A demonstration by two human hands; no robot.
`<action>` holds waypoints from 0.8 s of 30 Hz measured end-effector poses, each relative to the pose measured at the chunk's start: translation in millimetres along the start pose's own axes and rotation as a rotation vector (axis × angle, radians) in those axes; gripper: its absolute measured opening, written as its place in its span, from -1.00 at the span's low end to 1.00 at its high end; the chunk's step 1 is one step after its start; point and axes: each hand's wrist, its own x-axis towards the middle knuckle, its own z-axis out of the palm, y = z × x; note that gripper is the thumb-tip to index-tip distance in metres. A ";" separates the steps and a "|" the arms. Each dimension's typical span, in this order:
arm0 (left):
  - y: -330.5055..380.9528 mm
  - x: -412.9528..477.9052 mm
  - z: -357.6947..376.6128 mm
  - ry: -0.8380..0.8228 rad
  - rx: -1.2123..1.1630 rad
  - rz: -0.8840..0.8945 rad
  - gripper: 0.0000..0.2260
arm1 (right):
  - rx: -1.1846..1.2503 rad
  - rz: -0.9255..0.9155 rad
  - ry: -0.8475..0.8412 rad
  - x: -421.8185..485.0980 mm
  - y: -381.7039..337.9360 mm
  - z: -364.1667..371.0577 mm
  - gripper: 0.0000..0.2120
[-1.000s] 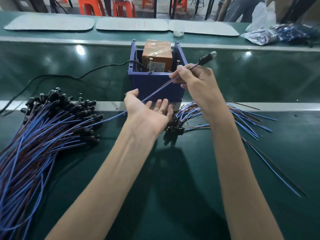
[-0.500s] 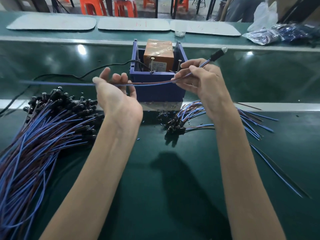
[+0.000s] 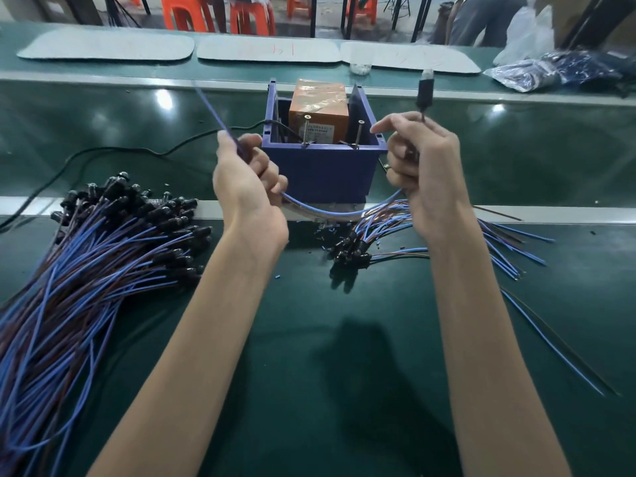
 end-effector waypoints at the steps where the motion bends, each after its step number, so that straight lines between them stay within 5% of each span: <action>1: 1.5 0.3 0.1 -0.002 0.083 0.065 -0.62 | -0.017 -0.007 0.015 -0.3 0.4 0.1 -0.76; 11: -26.7 -13.9 6.2 -0.163 0.741 0.219 -0.66 | -0.191 -0.008 -0.006 -6.5 1.5 9.3 -0.86; 15: -33.3 -20.1 3.7 -0.206 0.969 0.487 -0.69 | -0.179 0.019 -0.046 -8.7 3.8 15.2 -0.91; 24: -37.5 -21.3 4.0 -0.259 1.027 0.518 -0.80 | -0.174 -0.026 -0.077 -7.3 5.2 12.8 -0.92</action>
